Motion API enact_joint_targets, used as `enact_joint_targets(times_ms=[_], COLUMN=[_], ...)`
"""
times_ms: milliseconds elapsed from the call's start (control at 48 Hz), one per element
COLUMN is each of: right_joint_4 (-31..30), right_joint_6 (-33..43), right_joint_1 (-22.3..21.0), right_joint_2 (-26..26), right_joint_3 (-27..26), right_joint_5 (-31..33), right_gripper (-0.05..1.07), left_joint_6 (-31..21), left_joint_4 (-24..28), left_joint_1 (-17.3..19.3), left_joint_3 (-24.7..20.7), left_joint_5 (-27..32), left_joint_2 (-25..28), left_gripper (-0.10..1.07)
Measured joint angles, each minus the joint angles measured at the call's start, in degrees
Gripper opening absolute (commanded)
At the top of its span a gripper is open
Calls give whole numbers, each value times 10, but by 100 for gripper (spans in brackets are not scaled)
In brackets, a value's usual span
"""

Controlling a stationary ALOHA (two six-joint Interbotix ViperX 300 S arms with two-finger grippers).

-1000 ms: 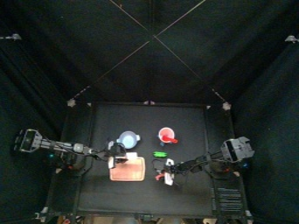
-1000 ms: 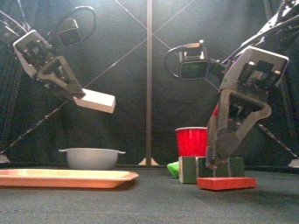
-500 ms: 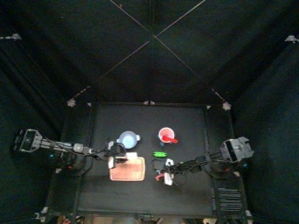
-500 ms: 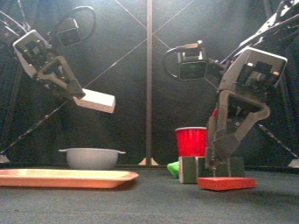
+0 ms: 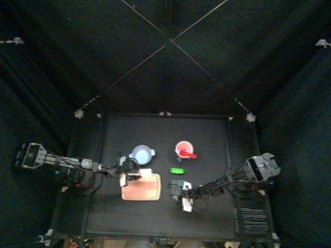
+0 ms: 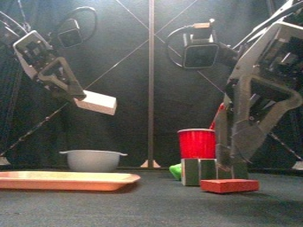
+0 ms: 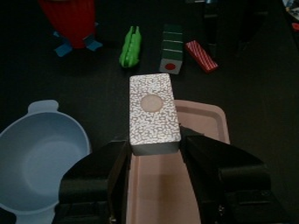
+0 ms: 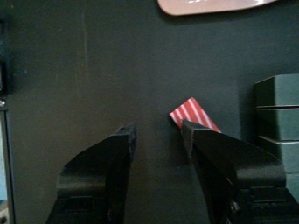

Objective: Place salmon below green sushi roll

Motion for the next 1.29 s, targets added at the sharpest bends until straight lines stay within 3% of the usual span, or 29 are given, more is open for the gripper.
enact_joint_targets(times_ms=[458,1292], right_joint_4=[2,-15], right_joint_6=[-1,-1], right_joint_1=[4,-1], right_joint_2=[45,48], right_joint_3=[-27,-37], right_joint_5=[0,4], right_gripper=[82,82], left_joint_6=[0,0], left_joint_4=[-1,-1], left_joint_1=[0,1], left_joint_3=[0,0], left_joint_5=[0,0], left_joint_2=[0,0], left_gripper=[42,42])
